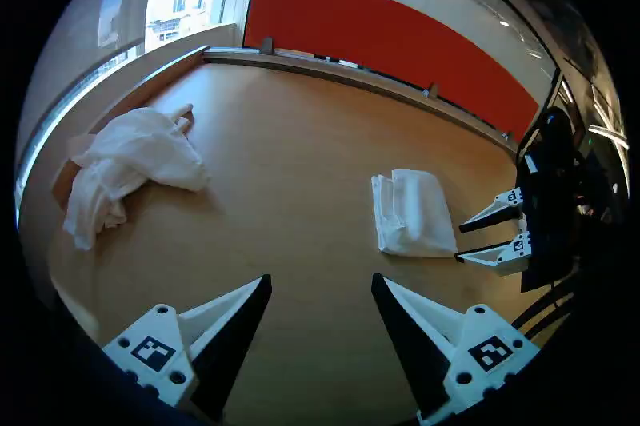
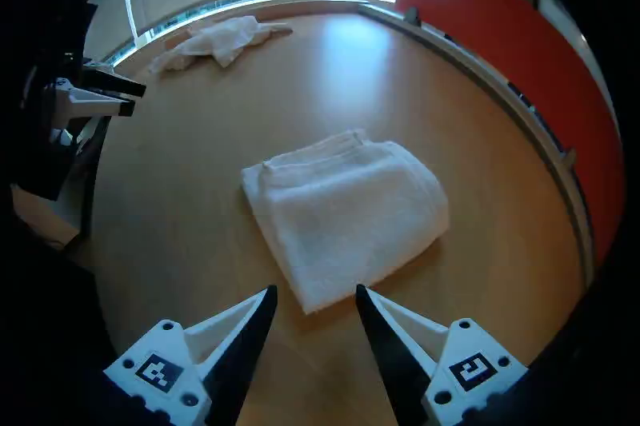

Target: Fold towel

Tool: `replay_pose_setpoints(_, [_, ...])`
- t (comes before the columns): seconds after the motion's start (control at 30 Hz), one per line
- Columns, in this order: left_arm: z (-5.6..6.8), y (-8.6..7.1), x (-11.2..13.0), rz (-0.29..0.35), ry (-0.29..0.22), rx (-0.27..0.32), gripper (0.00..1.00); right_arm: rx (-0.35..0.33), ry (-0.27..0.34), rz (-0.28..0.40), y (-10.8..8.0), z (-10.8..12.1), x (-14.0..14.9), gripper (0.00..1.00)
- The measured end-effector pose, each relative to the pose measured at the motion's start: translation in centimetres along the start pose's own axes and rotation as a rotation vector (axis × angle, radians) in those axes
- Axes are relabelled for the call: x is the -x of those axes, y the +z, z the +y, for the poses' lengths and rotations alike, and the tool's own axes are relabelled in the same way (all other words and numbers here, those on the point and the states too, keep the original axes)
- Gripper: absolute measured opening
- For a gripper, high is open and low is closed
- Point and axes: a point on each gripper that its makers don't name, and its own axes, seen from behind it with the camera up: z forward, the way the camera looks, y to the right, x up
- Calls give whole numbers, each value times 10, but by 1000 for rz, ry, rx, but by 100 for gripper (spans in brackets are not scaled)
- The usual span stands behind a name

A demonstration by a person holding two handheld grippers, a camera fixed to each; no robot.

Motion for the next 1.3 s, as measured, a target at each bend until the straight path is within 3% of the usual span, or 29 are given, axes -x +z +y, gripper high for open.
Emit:
replay_pose_setpoints(0.27, [4,1,2,-4,3,5,93,15,36,-18,10,1,16,70])
replay_pose_setpoints(0.53, [5,1,2,-5,2,7,93,16,81,-12,15,-1,18,47])
replay_pose_setpoints(0.77, [4,1,3,-7,0,5,93,22,79,-19,19,-2,22,42])
replay_pose_setpoints(0.93, [4,1,3,-7,-1,5,93,24,85,-18,20,-1,22,27])
replay_pose_setpoints(1.3, [6,2,3,-8,1,8,93,32,74,-16,16,2,20,5])
